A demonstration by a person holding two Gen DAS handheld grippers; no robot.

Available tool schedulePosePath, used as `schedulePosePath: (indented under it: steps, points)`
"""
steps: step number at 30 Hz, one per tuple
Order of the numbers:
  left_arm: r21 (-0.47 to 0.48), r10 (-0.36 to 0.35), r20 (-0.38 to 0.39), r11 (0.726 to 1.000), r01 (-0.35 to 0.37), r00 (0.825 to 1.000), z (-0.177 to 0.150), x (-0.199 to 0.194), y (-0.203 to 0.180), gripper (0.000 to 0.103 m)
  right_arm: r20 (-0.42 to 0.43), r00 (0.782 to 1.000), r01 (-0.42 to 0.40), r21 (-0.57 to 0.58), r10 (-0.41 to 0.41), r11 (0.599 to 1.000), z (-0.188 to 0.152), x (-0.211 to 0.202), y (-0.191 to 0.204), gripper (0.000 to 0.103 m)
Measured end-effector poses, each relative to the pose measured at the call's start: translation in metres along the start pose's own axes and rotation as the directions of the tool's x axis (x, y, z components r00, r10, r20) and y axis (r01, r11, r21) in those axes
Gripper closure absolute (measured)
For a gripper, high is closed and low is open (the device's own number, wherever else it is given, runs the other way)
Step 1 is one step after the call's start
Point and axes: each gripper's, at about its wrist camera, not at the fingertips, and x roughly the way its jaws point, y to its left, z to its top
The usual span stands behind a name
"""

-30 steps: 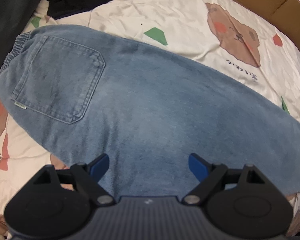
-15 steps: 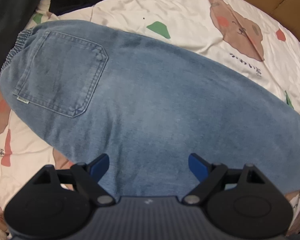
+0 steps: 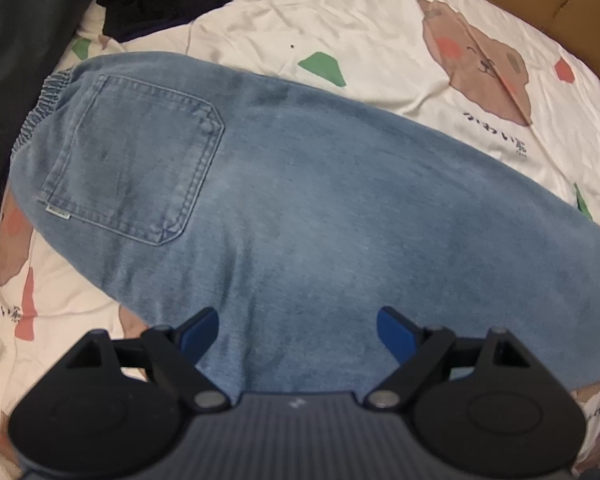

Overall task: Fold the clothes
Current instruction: 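Close the right gripper on the stacked layers of the jeans hem, then lift the folded hem with the right gripper while the left gripper hovers open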

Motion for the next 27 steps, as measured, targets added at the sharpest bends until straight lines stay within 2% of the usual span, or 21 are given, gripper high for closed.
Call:
schedulePosePath:
  steps: [7, 14, 19, 22, 25, 27]
  points:
    - [0.001, 0.001, 0.003, 1.000, -0.001, 1.000, 0.003, 0.001, 0.000, 0.015, -0.009, 1.000, -0.027, -0.034, 0.026, 0.999, 0.009, -0.005, 0.003, 0.062]
    - [0.009, -0.003, -0.003, 1.000, 0.003, 1.000, 0.003, 0.004, -0.001, 0.015, -0.088, 0.994, -0.080, -0.117, 0.070, 0.990, 0.019, -0.014, 0.019, 0.063]
    - [0.024, 0.010, -0.010, 1.000, -0.010, 1.000, 0.001, 0.004, 0.000, 0.015, -0.099, 0.995, -0.003, -0.122, -0.010, 0.992, 0.032, 0.000, 0.018, 0.063]
    - [0.022, 0.015, -0.007, 1.000, -0.014, 1.000, 0.000, 0.000, 0.002, 0.015, -0.105, 0.994, 0.009, -0.112, -0.021, 0.994, 0.036, 0.006, 0.012, 0.062]
    - [0.016, 0.020, -0.007, 1.000, -0.020, 1.000, -0.001, 0.000, 0.004, 0.015, -0.106, 0.994, 0.004, -0.086, -0.013, 0.996, 0.037, 0.005, 0.005, 0.068]
    - [0.011, 0.021, -0.009, 1.000, -0.020, 1.000, -0.002, 0.002, 0.005, 0.015, -0.109, 0.993, 0.024, -0.108, -0.036, 0.994, 0.034, 0.003, 0.007, 0.080]
